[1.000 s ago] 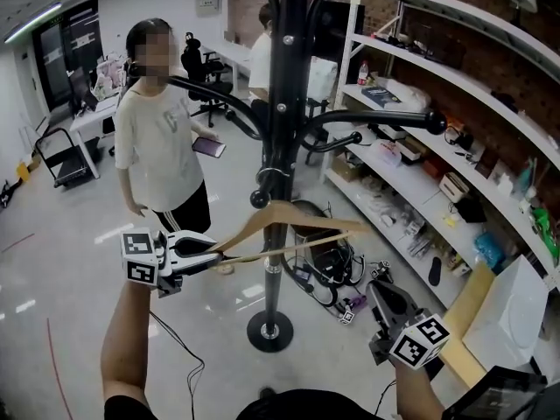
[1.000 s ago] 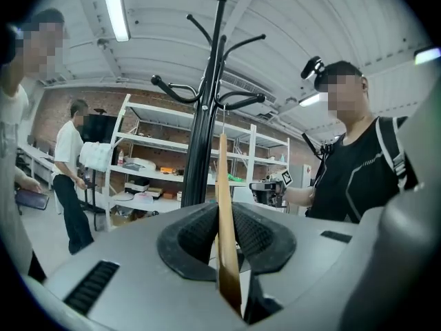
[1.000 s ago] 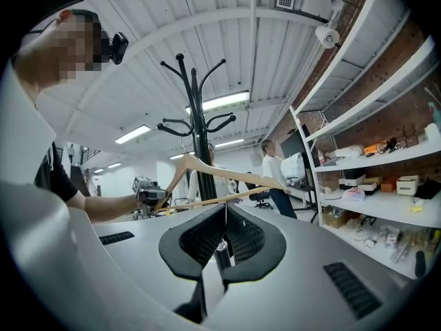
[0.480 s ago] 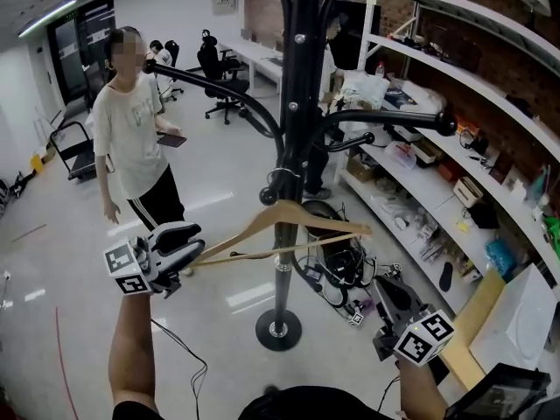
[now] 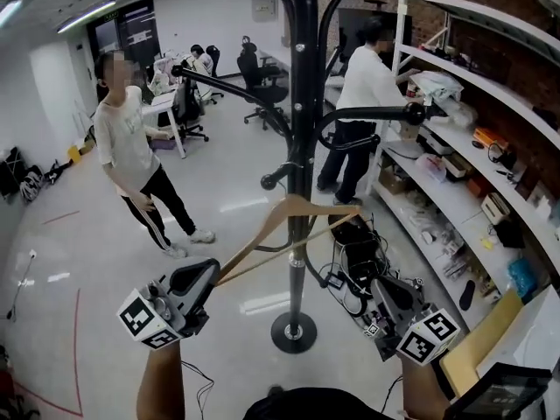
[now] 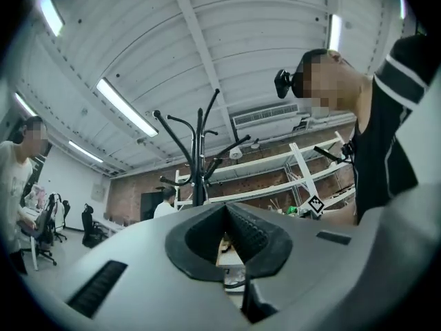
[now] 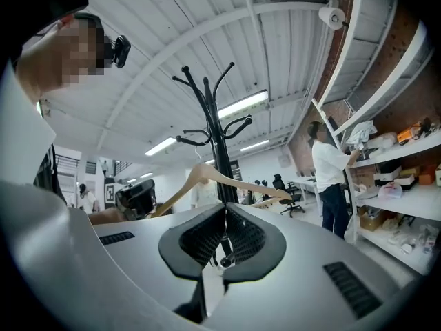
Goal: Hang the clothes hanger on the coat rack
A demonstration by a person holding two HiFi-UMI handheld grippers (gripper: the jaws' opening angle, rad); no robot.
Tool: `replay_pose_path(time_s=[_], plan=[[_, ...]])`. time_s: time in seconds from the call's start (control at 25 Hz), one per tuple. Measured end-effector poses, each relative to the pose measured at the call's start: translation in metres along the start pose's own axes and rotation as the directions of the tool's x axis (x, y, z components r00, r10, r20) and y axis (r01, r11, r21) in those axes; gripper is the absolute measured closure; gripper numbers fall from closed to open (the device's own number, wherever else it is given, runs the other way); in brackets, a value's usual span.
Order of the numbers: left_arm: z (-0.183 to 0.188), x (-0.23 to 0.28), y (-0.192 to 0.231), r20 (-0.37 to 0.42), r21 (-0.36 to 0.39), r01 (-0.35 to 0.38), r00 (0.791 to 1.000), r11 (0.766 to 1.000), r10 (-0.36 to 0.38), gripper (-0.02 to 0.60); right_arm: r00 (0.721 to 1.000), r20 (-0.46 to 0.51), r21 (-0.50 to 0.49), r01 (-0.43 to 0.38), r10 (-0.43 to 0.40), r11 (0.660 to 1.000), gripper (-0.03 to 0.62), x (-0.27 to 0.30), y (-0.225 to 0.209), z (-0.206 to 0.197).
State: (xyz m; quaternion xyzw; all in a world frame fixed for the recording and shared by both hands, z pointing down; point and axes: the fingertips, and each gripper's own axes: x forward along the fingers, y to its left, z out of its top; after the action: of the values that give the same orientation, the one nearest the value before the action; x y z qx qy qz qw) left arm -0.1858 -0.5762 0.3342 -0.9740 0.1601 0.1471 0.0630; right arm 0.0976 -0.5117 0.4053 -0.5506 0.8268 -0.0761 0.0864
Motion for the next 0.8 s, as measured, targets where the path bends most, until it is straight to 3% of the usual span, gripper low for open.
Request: replay_pose_path(time_s=[0.16,0.28,0.52,0.8], plan=[[0.008,0.001,-0.055,0.05,-0.107,-0.064,0.996,0.992,0.07,0.583,0.997,-0.001,0.004,-0.077,0.077,0.997,0.588,-0.008,0.011,0.006],[0.005,0.014,-0.1,0.059,-0.202,-0.074,0.994,0.977,0.087,0.583,0.991,-0.019,-0.005,-0.136,0.135,0.991,0.588,-0.025,0.014,0.008],[-0.008,0.026,-0.179,0.126,-0.297,-0.083,0.984,0.951,0.125,0.583,0.971,-0.05,0.027,-0.234,0.235,0.972,0.588,-0.069,0.014,-0.002],[-0.022,0.028,-0.254,0.119,-0.316,-0.178,0.967,0.932,0.225,0.583,0.946,-0.103,0.067,-0.303,0.309,0.951,0.588,-0.118,0.019,-0.017]])
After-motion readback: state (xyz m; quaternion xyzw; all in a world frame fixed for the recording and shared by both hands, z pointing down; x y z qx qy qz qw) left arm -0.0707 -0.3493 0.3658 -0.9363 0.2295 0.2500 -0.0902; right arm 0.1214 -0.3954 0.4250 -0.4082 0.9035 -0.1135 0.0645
